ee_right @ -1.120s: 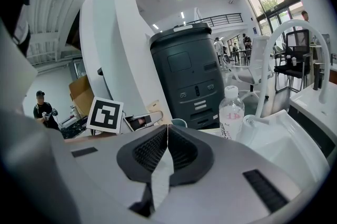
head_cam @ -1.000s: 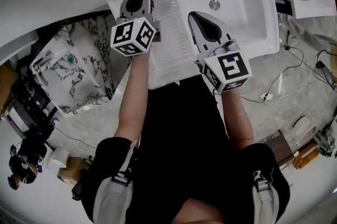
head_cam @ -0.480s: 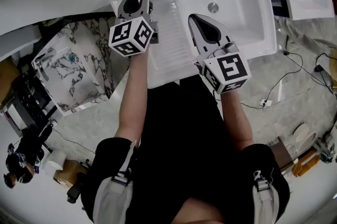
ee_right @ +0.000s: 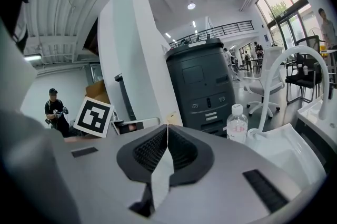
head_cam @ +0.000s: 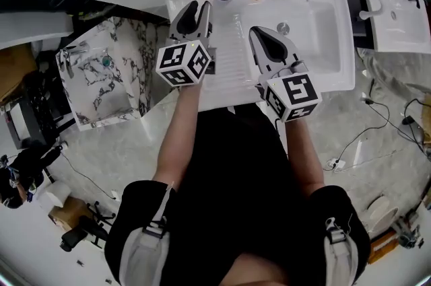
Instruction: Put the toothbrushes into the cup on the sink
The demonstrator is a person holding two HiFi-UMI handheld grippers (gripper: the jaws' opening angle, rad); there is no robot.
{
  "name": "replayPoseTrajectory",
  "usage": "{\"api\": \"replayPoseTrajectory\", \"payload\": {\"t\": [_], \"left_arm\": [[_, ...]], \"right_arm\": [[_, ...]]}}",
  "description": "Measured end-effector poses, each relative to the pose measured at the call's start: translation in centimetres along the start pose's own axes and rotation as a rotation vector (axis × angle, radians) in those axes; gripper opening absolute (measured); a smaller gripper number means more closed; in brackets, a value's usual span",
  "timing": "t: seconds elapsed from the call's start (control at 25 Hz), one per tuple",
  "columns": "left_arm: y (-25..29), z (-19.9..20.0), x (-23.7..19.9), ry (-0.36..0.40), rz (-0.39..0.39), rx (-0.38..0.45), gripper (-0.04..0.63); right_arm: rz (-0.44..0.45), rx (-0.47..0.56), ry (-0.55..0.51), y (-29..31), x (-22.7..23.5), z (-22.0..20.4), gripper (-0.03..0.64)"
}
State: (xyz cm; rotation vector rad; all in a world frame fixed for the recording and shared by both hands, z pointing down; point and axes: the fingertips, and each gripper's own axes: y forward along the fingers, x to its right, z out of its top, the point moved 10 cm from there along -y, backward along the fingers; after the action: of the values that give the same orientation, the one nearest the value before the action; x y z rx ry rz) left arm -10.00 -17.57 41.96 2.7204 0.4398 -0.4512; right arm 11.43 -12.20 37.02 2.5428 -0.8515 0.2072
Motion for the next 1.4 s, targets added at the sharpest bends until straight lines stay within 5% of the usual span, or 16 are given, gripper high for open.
{"api": "replayPoseTrajectory", "payload": {"t": [0.52,1.4], "left_arm": [[-4.5,-0.6,2.3,0.024,0.007,0.044,0.074],[-17.0,0.8,-3.3,0.115,-0.151,0.043,0.014]], "right_arm": [[0.077,0.015,-0.035,-0.5,-1.5,-0.5,0.031],[-0.087,0.055,-0.025,-2.2,-14.7,-2.7,0.031]]}}
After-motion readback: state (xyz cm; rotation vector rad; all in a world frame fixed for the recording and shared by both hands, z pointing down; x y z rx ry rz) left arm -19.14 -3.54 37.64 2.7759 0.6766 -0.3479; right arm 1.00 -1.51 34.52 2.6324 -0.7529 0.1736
